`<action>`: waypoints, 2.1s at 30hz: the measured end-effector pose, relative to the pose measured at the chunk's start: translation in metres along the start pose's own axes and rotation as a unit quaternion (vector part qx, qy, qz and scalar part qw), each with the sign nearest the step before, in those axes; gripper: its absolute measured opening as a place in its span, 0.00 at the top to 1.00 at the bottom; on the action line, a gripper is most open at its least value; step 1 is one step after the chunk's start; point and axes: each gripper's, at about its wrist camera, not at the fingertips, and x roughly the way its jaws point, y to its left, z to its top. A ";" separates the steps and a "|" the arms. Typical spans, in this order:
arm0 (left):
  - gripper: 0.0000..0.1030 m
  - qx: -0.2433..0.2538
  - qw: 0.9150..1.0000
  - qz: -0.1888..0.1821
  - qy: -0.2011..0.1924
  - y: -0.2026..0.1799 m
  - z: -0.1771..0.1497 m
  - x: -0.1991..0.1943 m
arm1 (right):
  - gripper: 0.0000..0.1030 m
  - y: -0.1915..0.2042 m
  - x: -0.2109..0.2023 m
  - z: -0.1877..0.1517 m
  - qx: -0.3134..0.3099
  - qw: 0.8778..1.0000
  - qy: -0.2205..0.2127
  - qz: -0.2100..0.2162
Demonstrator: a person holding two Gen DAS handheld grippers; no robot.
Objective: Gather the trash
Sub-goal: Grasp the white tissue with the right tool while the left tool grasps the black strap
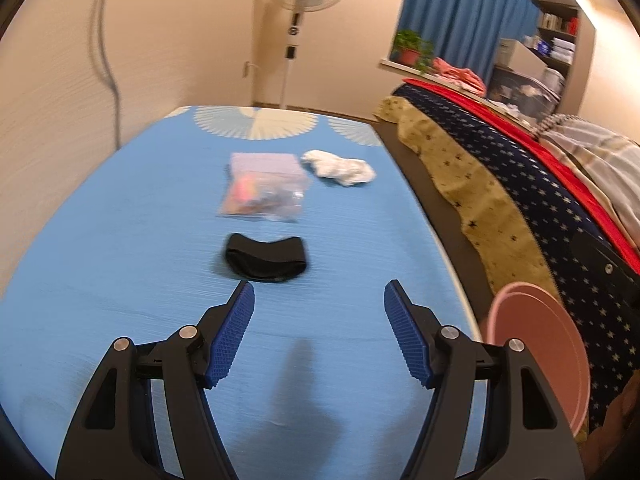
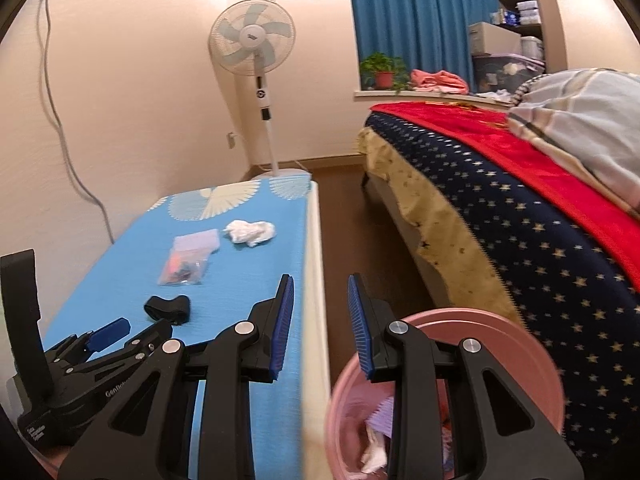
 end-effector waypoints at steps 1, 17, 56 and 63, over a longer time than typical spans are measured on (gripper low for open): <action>0.36 -0.005 1.000 0.007 -0.001 0.005 0.001 0.002 | 0.71 0.002 0.003 0.000 0.001 1.000 0.000 0.006; 0.41 -0.062 0.997 0.037 0.010 0.049 0.020 0.039 | 0.71 0.033 0.068 0.013 -0.018 0.998 0.029 0.055; 0.89 -0.073 0.996 0.048 0.033 0.071 0.028 0.065 | 1.00 0.076 0.267 0.050 -0.038 0.981 0.149 0.115; 0.90 -0.078 0.996 0.038 0.029 0.071 0.030 0.057 | 1.00 0.072 0.229 0.051 -0.033 0.982 0.143 0.121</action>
